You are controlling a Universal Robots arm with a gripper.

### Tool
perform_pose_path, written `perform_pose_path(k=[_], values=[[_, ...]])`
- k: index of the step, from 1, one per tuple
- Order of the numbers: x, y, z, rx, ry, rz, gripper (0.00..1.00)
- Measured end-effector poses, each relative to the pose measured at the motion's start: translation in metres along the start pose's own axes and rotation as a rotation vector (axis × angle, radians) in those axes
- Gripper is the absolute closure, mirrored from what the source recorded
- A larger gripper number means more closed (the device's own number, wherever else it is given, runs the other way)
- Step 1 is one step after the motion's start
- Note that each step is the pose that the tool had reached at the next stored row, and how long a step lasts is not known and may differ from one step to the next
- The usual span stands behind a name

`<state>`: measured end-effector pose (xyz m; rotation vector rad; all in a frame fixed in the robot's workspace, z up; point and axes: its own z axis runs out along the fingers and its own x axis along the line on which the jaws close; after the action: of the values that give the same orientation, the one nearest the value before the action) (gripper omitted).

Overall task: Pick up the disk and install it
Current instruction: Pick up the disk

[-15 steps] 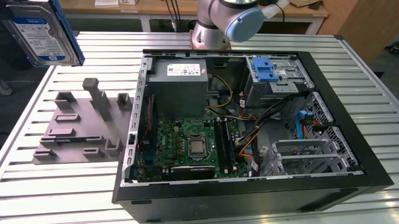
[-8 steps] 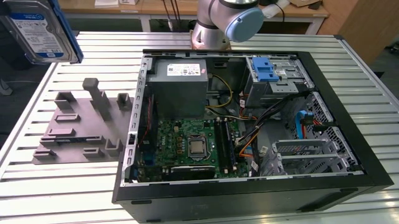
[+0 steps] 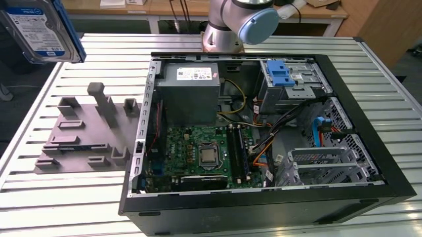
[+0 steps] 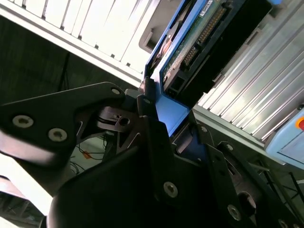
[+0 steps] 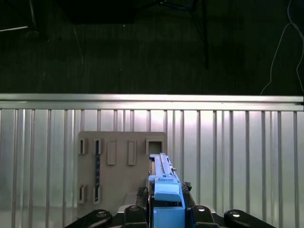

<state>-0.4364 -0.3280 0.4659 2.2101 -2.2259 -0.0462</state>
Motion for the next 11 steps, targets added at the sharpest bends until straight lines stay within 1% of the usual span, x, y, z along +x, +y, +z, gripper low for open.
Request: perform_pose_path(k=[4, 11], values=[[-0.0001, 0.0002, -0.0074, 0.0, 0.0, 0.0, 0.64], [-0.0004, 0.0005, -0.0231, 0.0, 0.0, 0.0, 0.64]])
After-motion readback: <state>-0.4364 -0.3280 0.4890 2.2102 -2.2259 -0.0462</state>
